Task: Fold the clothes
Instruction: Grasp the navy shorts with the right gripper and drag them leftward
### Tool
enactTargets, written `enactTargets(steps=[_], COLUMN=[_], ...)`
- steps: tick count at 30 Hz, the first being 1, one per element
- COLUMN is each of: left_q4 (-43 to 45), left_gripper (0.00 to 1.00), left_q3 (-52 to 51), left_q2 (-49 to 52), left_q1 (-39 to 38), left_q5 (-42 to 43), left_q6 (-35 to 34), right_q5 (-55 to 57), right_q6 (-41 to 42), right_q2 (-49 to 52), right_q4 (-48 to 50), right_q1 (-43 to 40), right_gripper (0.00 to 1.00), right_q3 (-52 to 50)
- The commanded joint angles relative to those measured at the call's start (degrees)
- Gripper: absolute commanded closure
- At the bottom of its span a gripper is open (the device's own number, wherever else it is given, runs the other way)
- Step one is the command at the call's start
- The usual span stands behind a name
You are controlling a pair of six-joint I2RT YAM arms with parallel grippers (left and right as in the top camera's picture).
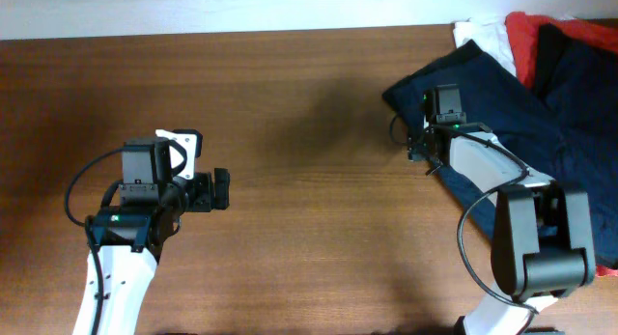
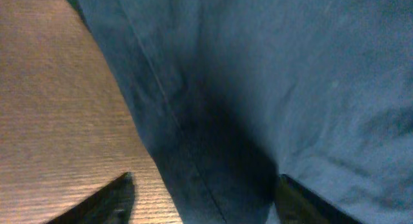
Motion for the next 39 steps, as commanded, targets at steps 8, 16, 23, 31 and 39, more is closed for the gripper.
enactTargets(steps=[8,16,23,31,39], left_q4=[0.11,0.11,0.11,0.13,0.15], left_gripper=[0.01,0.01,0.01,0.01,0.01], left_q3=[1.01,1.01,1.01,1.01,1.01], left_q2=[0.13,0.13,0.13,0.13,0.13], left_q1=[-0.26,-0.26,-0.26,-0.26,-0.26], left_q5=[1.03,1.03,1.03,1.01,1.01], left_q6=[-0.57,-0.57,-0.57,-0.57,-0.55], right_q5=[6.01,5.46,-5.31,-15.80,-23.91], right_q6=[0.35,0.33,0.31,0.33,2.49], right_q2=[-0.20,-4.55,-5.57,-7.02,-6.95], right_q4=[0.26,-5.46,-19.67,-22.03,-7.39], right_q1=[1.09,1.09,1.09,3.10,22.40], right_gripper=[0.96,0.96,0.96,0.96,0.96], right_q3=[0.76,7.87,18.40,18.69,20.76])
